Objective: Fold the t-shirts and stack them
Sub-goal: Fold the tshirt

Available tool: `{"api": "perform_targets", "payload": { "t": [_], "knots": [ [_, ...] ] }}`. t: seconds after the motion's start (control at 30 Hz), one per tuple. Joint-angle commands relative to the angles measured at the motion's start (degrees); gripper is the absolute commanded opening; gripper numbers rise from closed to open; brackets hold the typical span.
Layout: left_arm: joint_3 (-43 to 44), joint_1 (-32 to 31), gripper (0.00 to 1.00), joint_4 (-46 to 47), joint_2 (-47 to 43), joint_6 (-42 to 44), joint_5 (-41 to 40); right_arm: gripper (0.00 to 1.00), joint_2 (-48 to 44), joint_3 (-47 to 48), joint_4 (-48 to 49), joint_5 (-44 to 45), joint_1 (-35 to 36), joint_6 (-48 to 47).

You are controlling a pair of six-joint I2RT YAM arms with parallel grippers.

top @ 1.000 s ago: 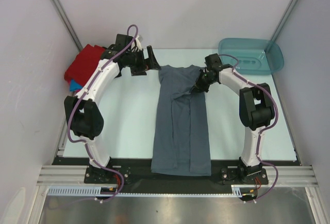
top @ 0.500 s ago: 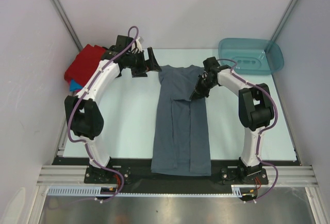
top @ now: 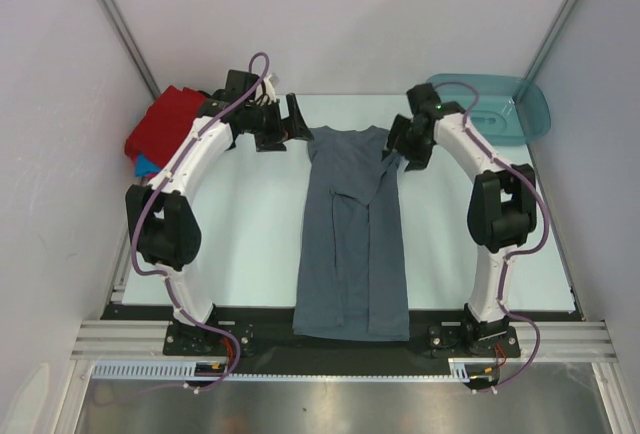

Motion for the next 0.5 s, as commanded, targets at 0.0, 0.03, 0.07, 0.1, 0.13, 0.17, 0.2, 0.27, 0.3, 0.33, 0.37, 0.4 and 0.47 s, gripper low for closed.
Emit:
{"api": "perform_targets", "payload": {
  "t": [0.0,0.03,0.07,0.1,0.13,0.17,0.2,0.27,0.3,0.33,0.37,0.4,0.47],
  "knots": [
    [-0.1,-0.4,1.00,2.3,-1.0,-0.1,1.4,0.74,-2.7,9.8,0.1,8.3,-4.5,-3.1],
    [-0.1,-0.4,1.00,2.7,-0.8,-0.1,1.8,0.74,0.4,12.0,-0.7,7.2,-5.4,-3.2],
    [0.1,-0.5,1.00,3.0,-0.4,-0.2,1.8,0.73,2.4,14.2,-1.6,5.5,-6.1,-4.0],
    [0.4,-0.5,1.00,3.2,-0.3,-0.2,2.0,0.72,4.4,17.1,-4.5,4.7,-7.1,-4.3],
    [0.4,-0.5,1.00,3.5,0.0,-0.2,2.4,0.72,8.7,21.9,-5.9,3.6,-7.4,-4.9],
    [0.4,-0.6,1.00,3.9,0.3,-0.5,3.5,0.72,10.4,24.3,-6.7,2.8,-7.6,-5.6],
    [0.4,-0.6,1.00,4.8,1.0,-0.6,4.8,0.72,12.2,26.3,-8.8,2.5,-7.9,-6.0],
    [0.7,-0.7,1.00,5.4,2.1,-0.8,8.1,0.72,14.9,29.7,-9.5,1.4,-7.9,-6.7],
    [0.9,-0.7,1.00,5.8,2.8,-0.8,9.2,0.71,15.3,30.2,-9.9,0.9,-8.0,-6.7],
    [0.8,-0.8,1.00,6.0,3.1,-0.8,10.1,0.71,15.4,30.3,-9.5,0.7,-8.0,-6.8],
    [0.3,-1.0,1.00,6.6,3.1,-0.8,10.6,0.72,14.9,28.9,-8.9,0.5,-8.1,-6.9],
    [-1.2,-1.2,1.00,7.9,3.2,-0.8,10.3,0.71,14.8,28.0,-7.6,0.0,-8.1,-7.1],
    [-1.9,-1.2,1.00,8.1,3.8,-1.4,11.1,0.71,15.3,26.8,-7.1,-0.1,-8.7,-6.9]
  ]
}}
